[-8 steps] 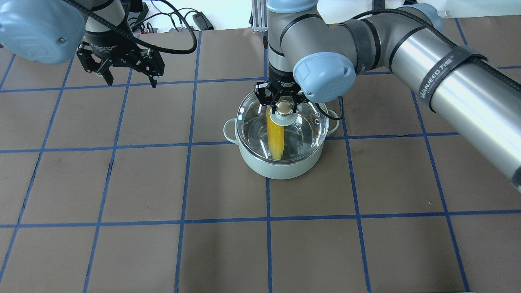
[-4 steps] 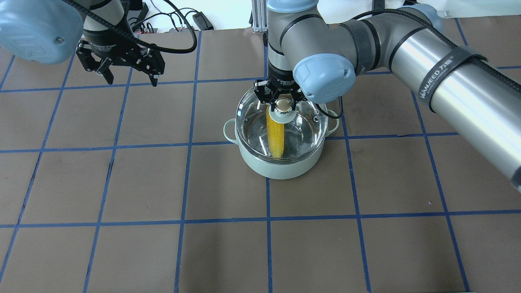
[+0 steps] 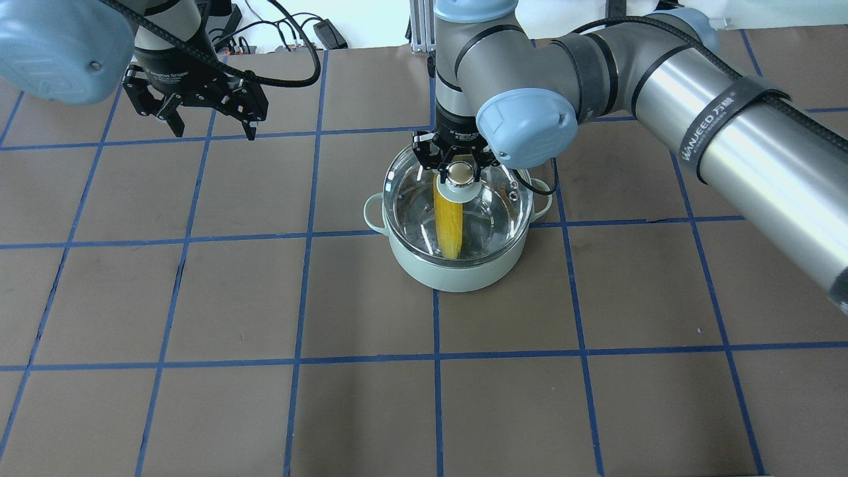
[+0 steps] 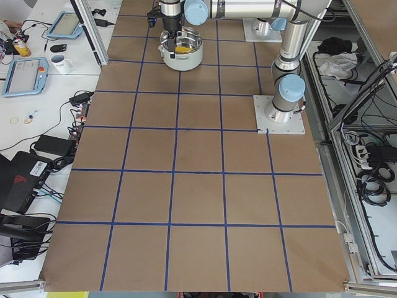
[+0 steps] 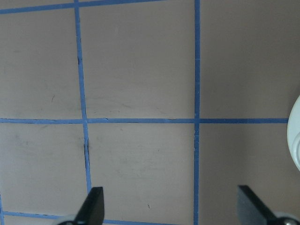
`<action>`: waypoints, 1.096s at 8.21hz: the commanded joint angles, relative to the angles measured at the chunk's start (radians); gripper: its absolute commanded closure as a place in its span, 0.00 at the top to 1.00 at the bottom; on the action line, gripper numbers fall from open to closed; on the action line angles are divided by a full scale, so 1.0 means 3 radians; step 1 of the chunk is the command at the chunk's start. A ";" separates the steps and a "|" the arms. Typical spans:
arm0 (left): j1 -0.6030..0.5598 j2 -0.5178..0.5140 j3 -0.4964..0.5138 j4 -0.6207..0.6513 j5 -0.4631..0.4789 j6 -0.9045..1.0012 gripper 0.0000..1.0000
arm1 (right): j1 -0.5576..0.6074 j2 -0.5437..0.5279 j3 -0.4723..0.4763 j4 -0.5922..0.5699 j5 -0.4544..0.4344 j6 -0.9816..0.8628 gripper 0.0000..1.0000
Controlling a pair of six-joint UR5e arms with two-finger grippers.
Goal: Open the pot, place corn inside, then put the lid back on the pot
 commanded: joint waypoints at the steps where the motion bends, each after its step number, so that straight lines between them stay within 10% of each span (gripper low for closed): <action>1: 0.0000 -0.0011 -0.0015 0.0004 0.0016 0.0000 1.00 | -0.0001 0.0003 0.0001 0.0012 0.0005 0.0001 0.26; 9: 0.0000 -0.0006 -0.0015 0.0009 0.0031 0.0000 1.00 | -0.0001 -0.0013 0.0083 -0.0009 0.0000 0.0011 0.21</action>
